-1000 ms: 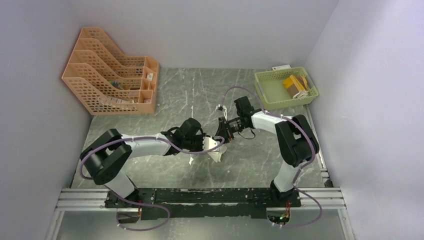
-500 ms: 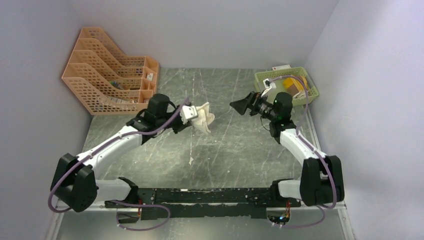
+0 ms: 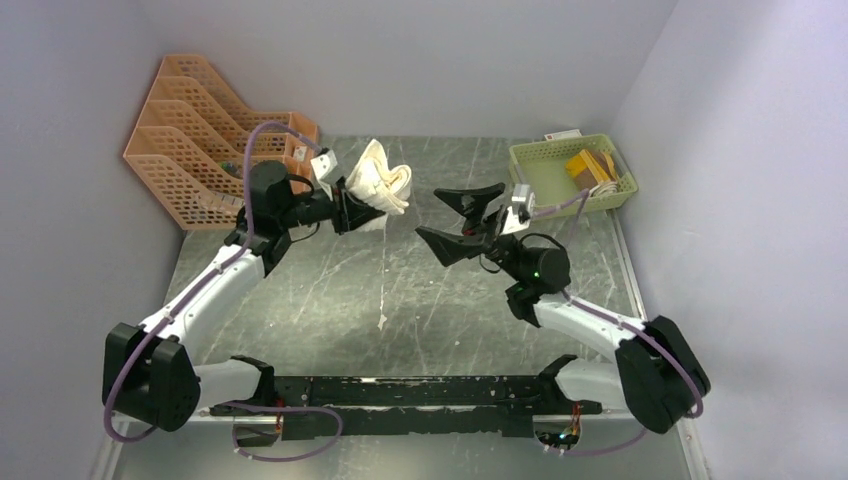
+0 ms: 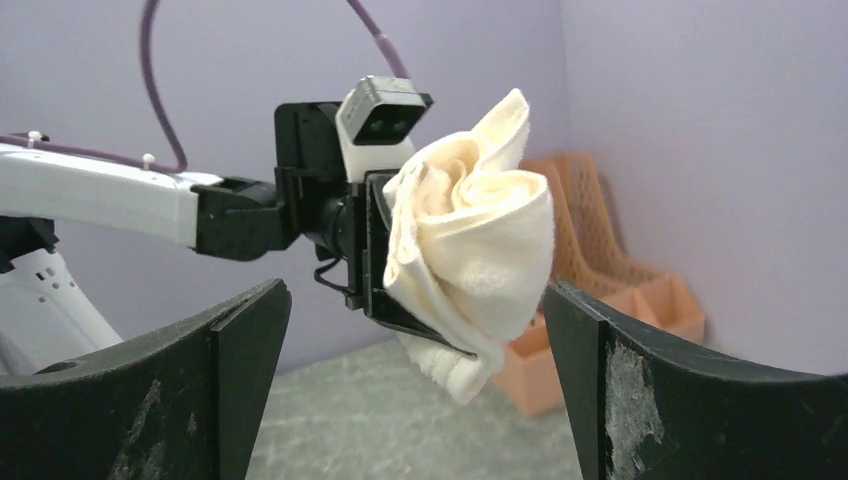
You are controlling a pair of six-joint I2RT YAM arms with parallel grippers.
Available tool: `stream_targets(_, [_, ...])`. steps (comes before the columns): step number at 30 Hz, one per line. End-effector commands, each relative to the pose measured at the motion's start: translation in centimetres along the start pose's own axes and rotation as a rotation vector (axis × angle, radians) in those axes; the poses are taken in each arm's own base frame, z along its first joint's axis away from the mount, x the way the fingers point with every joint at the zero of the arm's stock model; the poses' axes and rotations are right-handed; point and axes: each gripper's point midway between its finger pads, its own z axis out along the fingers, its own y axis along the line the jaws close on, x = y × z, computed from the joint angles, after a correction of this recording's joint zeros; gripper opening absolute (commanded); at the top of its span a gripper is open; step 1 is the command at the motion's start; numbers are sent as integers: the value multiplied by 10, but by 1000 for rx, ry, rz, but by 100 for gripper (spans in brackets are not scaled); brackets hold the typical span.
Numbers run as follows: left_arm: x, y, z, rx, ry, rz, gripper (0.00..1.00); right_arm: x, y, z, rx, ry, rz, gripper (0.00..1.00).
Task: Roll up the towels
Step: Pick up the towel at the center of the board.
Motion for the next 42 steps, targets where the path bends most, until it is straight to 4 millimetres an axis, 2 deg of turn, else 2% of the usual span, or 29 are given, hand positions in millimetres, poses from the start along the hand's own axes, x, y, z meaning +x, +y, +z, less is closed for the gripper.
stream_targets(1, [-74,-23,-1,116,-202,-14,7,-21,20,7,-58,-208,-208,100])
stream_targets(5, [-94,-15,-2,56,-252,-64,7,-10,19,27,28,-191,-261,100])
stream_targets(10, [-102,-4,-6,-39,-281,-86,7,-10,29,52,118,-194,-369,100])
stream_targets(14, [-98,5,-10,-109,-288,-91,7,-13,25,68,195,-192,-348,100])
stream_targets(21, [-97,13,-20,-228,-330,-73,7,-15,-2,96,423,-147,-184,100])
stream_targets(28, [-94,18,-14,-358,-298,-6,7,-12,6,123,414,-109,-107,100])
stream_targets(29, [-93,19,-13,-377,-291,-3,7,-18,9,129,407,-119,-97,100])
stream_targets(36, [-88,37,-18,-508,-286,-30,7,-20,28,132,382,-111,-53,100])
stream_targets(42, [-89,38,-21,-552,-302,-21,7,-15,17,133,485,-102,-20,100])
